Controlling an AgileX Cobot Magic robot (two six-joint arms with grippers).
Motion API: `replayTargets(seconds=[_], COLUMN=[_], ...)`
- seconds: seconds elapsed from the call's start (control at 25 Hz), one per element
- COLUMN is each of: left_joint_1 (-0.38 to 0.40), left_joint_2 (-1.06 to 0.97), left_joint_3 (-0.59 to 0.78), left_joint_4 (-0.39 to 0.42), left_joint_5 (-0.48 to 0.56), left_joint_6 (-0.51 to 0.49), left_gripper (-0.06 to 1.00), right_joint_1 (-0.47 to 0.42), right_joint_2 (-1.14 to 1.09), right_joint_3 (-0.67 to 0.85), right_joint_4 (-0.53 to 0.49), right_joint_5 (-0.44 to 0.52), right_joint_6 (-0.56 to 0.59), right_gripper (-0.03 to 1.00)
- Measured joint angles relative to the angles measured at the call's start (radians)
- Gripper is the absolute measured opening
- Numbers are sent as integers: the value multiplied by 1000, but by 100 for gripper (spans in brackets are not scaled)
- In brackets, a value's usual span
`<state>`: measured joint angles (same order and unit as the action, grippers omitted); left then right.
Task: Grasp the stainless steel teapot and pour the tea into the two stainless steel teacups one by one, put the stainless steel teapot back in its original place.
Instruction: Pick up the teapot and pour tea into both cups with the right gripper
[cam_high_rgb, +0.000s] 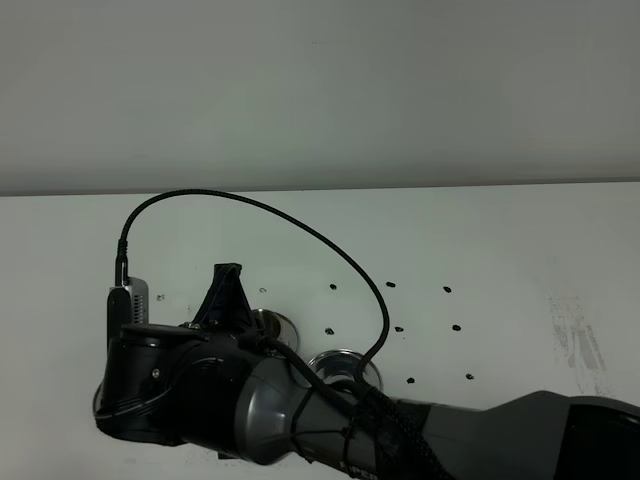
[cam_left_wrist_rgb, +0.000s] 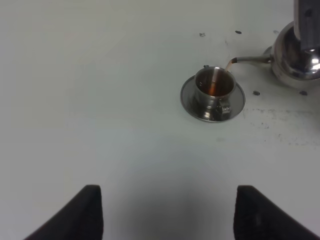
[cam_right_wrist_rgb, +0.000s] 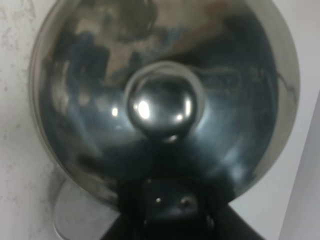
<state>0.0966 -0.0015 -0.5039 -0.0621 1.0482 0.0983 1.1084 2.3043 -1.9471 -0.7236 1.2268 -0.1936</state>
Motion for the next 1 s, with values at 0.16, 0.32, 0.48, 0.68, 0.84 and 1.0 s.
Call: replayTargets(seconds=[0.16, 0.32, 0.48, 0.68, 0.84, 1.0], left_joint_1=[0, 0, 0, 0, 0, 0], left_joint_2=[0, 0, 0, 0, 0, 0], left_joint_3=[0, 0, 0, 0, 0, 0], left_joint_4=[0, 0, 0, 0, 0, 0], left_joint_5=[0, 0, 0, 0, 0, 0], left_joint_6=[0, 1, 1, 1, 1, 1], left_gripper=[61, 61, 61, 61, 61, 61], right_joint_1=[0, 0, 0, 0, 0, 3], right_joint_2=[0, 0, 0, 0, 0, 0], right_joint_3=[0, 0, 0, 0, 0, 0], right_joint_4=[0, 0, -2, -7, -9, -15], right_joint_5=[0, 0, 0, 0, 0, 0], right_joint_6=[0, 0, 0, 0, 0, 0], right_gripper=[21, 21, 21, 21, 21, 21])
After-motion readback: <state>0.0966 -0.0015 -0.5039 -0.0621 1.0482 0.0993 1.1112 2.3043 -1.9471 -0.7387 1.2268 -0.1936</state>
